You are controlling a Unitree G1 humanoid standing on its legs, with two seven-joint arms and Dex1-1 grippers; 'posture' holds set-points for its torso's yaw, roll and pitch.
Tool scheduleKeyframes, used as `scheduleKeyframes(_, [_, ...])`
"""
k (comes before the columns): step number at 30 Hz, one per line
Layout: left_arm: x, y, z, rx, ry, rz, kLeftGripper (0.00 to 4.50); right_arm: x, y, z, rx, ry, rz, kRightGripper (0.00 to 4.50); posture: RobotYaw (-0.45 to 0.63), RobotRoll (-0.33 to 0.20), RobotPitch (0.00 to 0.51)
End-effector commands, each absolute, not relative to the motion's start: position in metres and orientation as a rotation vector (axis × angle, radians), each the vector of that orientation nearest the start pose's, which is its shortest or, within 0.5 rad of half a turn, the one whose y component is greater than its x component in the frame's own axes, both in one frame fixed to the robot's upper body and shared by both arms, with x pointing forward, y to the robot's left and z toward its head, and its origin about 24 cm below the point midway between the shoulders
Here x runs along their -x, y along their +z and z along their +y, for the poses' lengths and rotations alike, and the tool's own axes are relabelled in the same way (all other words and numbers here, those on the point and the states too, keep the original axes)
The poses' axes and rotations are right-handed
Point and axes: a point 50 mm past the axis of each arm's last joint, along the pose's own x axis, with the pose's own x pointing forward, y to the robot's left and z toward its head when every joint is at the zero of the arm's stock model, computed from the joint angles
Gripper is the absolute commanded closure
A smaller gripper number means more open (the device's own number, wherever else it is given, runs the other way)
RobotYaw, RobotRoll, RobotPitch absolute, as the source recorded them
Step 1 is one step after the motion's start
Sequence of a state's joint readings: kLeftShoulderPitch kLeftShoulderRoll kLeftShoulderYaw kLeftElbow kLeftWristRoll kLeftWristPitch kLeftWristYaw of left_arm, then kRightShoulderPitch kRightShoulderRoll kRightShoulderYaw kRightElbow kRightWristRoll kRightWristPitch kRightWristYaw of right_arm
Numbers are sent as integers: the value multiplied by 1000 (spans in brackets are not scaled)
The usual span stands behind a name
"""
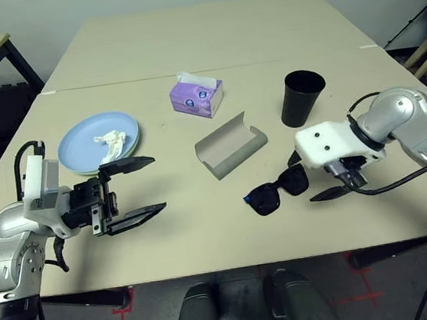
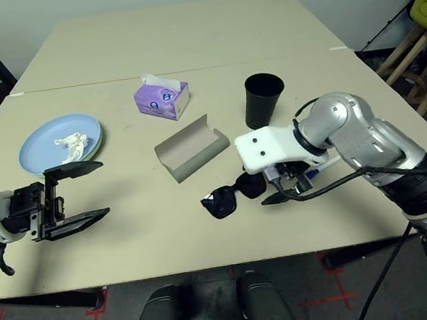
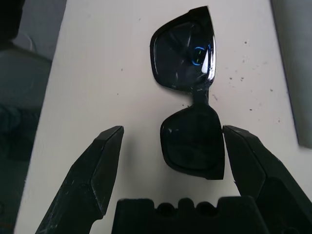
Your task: Organize and tidy the items on the table.
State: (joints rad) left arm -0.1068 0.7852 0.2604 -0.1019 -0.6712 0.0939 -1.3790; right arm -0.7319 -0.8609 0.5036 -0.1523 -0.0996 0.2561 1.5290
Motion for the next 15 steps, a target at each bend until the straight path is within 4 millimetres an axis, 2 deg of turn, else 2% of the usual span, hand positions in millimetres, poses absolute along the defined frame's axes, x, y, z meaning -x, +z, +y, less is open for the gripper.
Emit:
scheduleKeyframes(1, [-227, 167, 251, -281, -1264, -130, 49, -282, 171, -139, 1315, 1593, 479, 0, 86, 0, 96])
scheduleKeyframes(15, [-226, 165, 250, -290, -1242, -124, 49, -292, 168, -122, 1424, 1625, 459, 0, 100, 0, 92])
